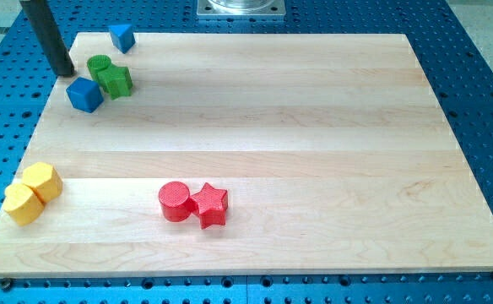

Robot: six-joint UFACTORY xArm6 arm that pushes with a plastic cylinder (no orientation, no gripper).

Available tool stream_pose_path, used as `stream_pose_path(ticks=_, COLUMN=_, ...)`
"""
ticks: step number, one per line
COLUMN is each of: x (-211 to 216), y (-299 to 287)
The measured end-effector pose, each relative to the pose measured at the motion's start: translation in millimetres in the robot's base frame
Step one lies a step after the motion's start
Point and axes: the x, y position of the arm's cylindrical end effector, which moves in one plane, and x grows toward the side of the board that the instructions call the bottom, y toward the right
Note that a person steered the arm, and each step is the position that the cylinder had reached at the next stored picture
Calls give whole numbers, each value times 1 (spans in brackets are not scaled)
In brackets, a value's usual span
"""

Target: Move the green star to the top right side of the board

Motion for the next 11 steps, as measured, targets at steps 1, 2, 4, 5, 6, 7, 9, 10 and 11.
stream_pose_path(ticks=1, x=3, y=11)
stream_pose_path(ticks=2, x=34, y=49)
stream_pose_path(ticks=4, x=78, y=137)
stream_pose_path(ticks=5, x=78, y=198)
stream_pose_path(ticks=6, x=78, y=181)
stream_pose_path(ticks=7, x=74, y=138)
stream_pose_path(ticks=9, x=25, y=212)
stream_pose_path(ticks=10, x=20, y=277)
stream_pose_path(ticks=11, x=40, y=294)
